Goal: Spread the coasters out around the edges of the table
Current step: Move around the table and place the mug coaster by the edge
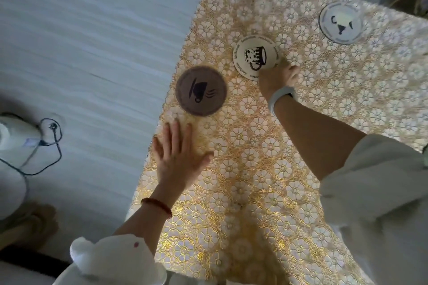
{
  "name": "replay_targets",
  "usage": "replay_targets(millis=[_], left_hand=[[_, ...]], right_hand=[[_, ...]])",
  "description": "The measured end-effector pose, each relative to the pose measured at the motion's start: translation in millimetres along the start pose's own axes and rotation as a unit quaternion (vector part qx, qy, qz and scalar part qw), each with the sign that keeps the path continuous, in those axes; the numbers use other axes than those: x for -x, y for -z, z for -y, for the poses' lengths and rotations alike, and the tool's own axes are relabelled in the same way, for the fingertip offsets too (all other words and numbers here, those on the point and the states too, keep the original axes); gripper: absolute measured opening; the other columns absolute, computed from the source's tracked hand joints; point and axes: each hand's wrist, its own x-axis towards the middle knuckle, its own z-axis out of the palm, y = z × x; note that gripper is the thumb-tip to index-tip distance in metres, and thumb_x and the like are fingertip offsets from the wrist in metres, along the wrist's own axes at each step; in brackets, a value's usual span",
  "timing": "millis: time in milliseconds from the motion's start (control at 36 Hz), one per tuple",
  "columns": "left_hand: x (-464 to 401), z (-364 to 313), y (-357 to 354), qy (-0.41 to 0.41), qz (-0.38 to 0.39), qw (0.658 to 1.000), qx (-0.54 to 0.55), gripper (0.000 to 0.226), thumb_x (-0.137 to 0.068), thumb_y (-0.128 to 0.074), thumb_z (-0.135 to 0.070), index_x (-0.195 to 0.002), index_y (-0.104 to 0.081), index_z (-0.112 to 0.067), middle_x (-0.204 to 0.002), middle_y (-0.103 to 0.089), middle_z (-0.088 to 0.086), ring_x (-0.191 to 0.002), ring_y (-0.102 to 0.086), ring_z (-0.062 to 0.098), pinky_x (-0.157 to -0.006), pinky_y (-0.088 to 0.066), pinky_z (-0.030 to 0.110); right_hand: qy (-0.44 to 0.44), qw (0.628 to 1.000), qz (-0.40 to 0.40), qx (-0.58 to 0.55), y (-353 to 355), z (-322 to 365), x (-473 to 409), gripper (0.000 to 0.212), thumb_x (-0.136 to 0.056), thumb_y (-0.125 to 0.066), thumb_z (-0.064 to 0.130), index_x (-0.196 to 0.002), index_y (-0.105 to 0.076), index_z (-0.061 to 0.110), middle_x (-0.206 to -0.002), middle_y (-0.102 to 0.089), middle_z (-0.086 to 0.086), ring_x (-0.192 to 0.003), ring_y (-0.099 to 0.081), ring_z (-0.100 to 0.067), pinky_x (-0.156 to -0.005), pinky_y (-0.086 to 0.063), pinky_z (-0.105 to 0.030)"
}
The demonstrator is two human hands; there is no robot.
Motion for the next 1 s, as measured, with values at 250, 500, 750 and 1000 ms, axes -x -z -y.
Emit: replay_targets(millis=[250, 500, 750, 1000], left_hand=[[-0.1, 2.8, 2.1, -0.012, 0.01, 1.0, 0.012, 0.089, -0.077, -0.016, -0.078, -0.143, 0.013, -0.027, -0.154, 0.018, 0.007, -0.14, 0.018, 0.029, -0.112, 0.003, 0.056], [21.6, 12.3, 31.6, -0.046, 0.025, 0.998, 0.043, 0.07, -0.085, -0.05, -0.045, -0.142, -0.018, -0.019, -0.156, -0.007, 0.012, -0.143, -0.003, 0.033, -0.115, -0.017, 0.054], [126.9, -7.2, 3.0, -0.105, 0.053, 0.991, 0.071, 0.063, -0.089, -0.046, -0.041, -0.143, -0.019, -0.019, -0.155, -0.013, 0.013, -0.143, -0.008, 0.032, -0.115, -0.015, 0.05], [212.0, -54.6, -44.0, -0.207, 0.096, 0.973, 0.026, 0.058, -0.084, -0.055, -0.035, -0.135, -0.031, -0.021, -0.149, -0.025, 0.008, -0.139, -0.018, 0.031, -0.112, -0.016, 0.058]], right_hand=[[0.024, 0.968, 0.026, -0.249, 8.1, 1.8, 22.0, 0.034, -0.086, -0.026, -0.004, -0.12, -0.027, 0.003, -0.111, -0.05, -0.014, -0.094, -0.051, -0.02, -0.053, -0.043, -0.014], [0.025, 0.932, -0.001, -0.362, 36.0, -64.7, 104.6, 0.022, -0.087, -0.036, -0.004, -0.096, -0.034, 0.016, -0.088, -0.051, 0.0, -0.076, -0.053, -0.011, -0.043, -0.044, -0.013], [-0.043, 0.944, 0.008, -0.327, 75.9, -210.2, 209.3, 0.02, -0.088, -0.04, -0.005, -0.093, -0.046, 0.013, -0.079, -0.051, 0.008, -0.072, -0.051, -0.007, -0.038, -0.042, -0.005], [-0.036, 0.978, 0.057, -0.199, 106.5, -316.2, 264.5, 0.015, -0.086, -0.048, -0.001, -0.093, -0.058, 0.007, -0.082, -0.059, -0.001, -0.071, -0.054, -0.013, -0.049, -0.045, -0.01]])
